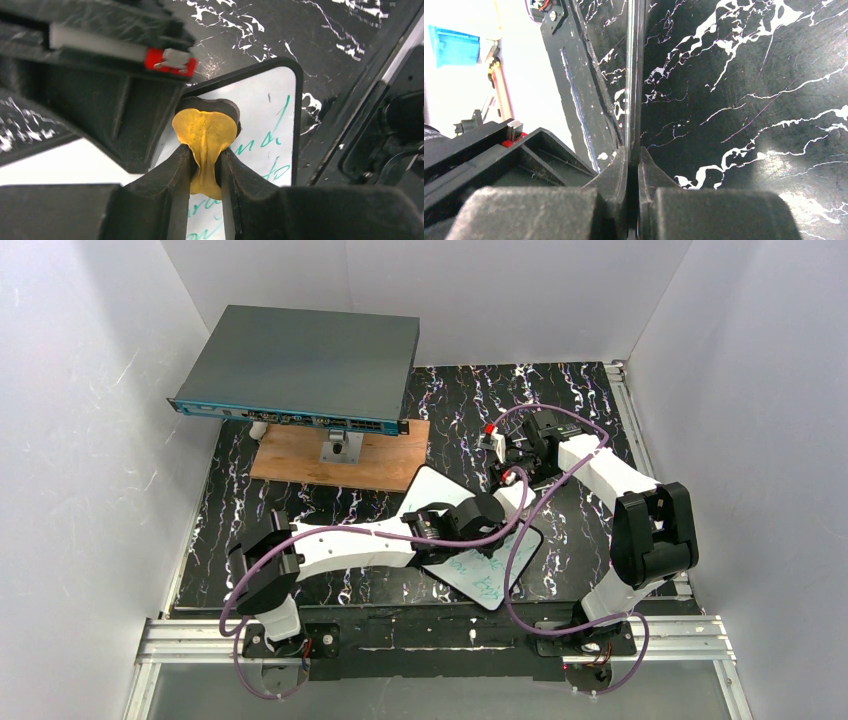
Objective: Erase the whiteboard
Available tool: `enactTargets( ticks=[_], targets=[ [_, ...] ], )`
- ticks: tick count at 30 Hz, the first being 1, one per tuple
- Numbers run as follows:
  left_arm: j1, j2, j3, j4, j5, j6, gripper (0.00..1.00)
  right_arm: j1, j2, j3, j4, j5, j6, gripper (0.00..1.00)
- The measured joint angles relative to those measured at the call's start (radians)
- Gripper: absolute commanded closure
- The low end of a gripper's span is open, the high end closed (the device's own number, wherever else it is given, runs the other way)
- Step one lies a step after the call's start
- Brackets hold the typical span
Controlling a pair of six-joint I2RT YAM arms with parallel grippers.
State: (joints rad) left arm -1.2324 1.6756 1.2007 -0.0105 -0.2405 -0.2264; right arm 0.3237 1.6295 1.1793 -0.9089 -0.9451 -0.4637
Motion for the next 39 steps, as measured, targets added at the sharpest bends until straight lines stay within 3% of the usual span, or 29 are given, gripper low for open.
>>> enactTargets(
  ticks=[7, 12, 28, 34, 39],
  targets=[
    [-0.001, -0.001, -0.006, 0.012, 0.066, 0.327, 1.00, 0.000, 0.000, 0.000, 0.001, 0.000, -0.002, 0.99],
    [0.006, -0.003, -0.006, -0.011, 0.075, 0.425, 1.00, 0.000, 0.000, 0.000, 0.007, 0.000, -0.001, 0.99],
    [0.098, -0.164, -0.209, -0.012, 0.156, 0.484, 1.00, 0.004, 0.000, 0.000, 0.023, -0.011, 0.013, 0.99],
    [0.101, -0.150, -0.202, 0.038, 0.259, 0.459, 1.00, 0.004, 0.000, 0.000, 0.018, -0.007, 0.011, 0.99],
    [0.062, -0.053, -0.102, 0.098, 0.313, 0.421, 1.00, 0.004, 0.000, 0.000, 0.017, -0.007, 0.011, 0.99]
  ],
)
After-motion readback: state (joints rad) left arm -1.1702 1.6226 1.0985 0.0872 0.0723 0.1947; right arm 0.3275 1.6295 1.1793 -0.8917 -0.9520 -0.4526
